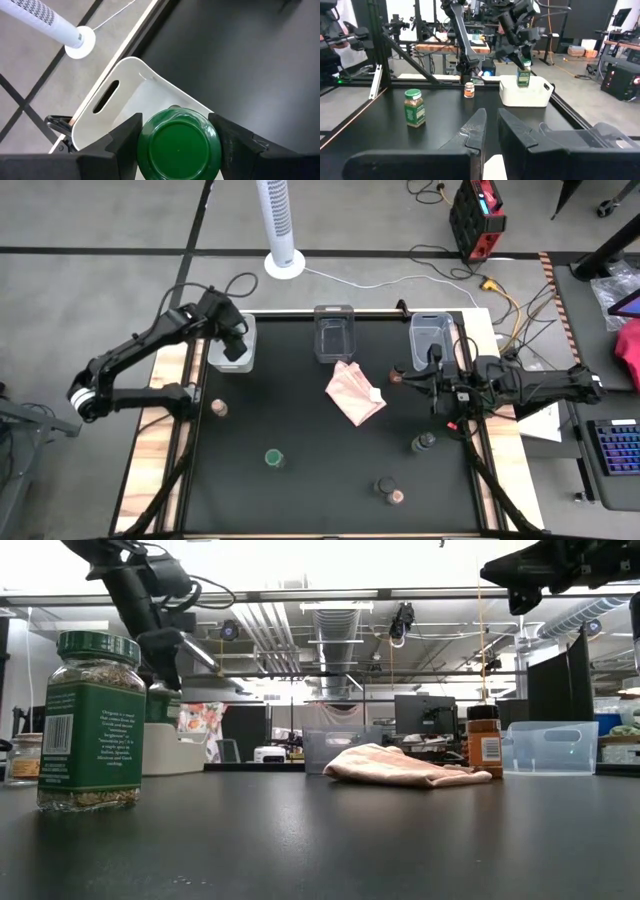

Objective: Sort spices by type
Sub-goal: Put the top green seasoning bottle into the white bin

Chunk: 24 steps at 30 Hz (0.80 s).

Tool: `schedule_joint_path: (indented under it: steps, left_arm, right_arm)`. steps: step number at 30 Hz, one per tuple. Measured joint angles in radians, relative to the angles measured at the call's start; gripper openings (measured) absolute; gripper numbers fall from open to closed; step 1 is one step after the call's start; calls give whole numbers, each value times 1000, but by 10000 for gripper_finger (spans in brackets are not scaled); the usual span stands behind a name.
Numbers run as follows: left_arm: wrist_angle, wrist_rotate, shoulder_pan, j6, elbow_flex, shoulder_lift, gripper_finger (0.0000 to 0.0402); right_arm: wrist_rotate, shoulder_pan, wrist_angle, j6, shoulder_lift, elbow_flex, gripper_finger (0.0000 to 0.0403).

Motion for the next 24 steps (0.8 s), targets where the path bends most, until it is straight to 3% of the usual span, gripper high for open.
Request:
schedule_joint_path:
  steps: [14, 24]
  left_arm:
    - [51, 25, 5, -5, 0, 111, 190]
    - [47, 26, 20, 17, 0, 108, 190]
  right_arm:
    - [-2, 0, 12, 0, 0, -9, 38]
    - [-2, 0, 12, 15, 0, -12, 38]
